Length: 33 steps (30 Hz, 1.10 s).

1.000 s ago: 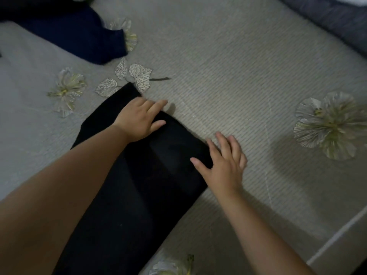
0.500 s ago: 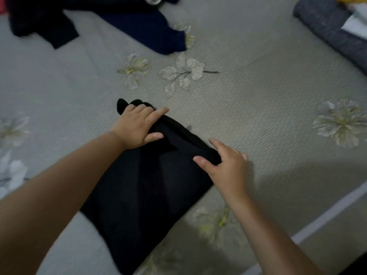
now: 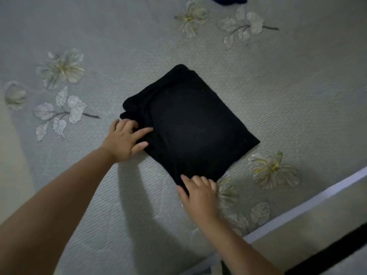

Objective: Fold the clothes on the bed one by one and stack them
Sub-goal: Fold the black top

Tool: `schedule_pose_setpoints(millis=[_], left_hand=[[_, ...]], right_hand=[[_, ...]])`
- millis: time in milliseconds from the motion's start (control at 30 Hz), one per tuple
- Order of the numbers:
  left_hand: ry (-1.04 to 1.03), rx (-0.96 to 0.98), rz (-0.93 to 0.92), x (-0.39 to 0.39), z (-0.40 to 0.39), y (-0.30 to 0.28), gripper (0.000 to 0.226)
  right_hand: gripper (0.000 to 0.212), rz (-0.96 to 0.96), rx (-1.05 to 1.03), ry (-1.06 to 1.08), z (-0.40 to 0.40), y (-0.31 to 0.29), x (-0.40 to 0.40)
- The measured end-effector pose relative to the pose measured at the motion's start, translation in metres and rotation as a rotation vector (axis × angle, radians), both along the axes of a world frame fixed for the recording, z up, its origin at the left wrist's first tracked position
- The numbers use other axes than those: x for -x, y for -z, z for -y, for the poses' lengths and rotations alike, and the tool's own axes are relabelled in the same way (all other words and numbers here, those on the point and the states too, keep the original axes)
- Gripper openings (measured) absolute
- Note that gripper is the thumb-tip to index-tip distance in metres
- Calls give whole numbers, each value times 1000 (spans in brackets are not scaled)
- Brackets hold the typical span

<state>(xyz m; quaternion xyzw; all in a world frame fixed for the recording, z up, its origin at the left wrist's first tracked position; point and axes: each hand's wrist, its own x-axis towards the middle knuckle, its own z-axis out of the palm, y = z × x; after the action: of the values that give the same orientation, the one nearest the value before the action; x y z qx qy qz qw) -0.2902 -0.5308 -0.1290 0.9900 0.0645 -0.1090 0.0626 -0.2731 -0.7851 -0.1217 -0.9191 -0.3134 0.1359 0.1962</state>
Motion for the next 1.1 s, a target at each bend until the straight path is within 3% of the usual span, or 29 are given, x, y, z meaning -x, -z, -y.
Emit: schedule_pose_setpoints(millis=[133,233,333,433,533,667,967,1100], left_hand=[[-161,133,-90,17,1,-5,86],[-212,142,55,11,-5,-2,74],[-393,210,141,-22,-7,-3,72],[-592,289,95,-60,-6,-3,79],[-623,297,-9,-90,-9,-4,94],[-585,268,-140,-103,-6,-2,99],[-640,819,-35,-75,38,-6,104],[-666,827,19,-71,83,-25,101]], right_hand=[[40,-46,-53,-37,24,5,-2],[48,-183,-135,320,32,-11,-15],[77,-429,-144,583,25,-20,-31],[92,-478,-133,696,4,-19,-52],[99,-580,-143,815,-12,-16,-67],[97,-599,-199,832,-12,-13,-71],[85,-652,-225,668,30,-17,-88],[77,-537,-151,579,67,-28,-96]])
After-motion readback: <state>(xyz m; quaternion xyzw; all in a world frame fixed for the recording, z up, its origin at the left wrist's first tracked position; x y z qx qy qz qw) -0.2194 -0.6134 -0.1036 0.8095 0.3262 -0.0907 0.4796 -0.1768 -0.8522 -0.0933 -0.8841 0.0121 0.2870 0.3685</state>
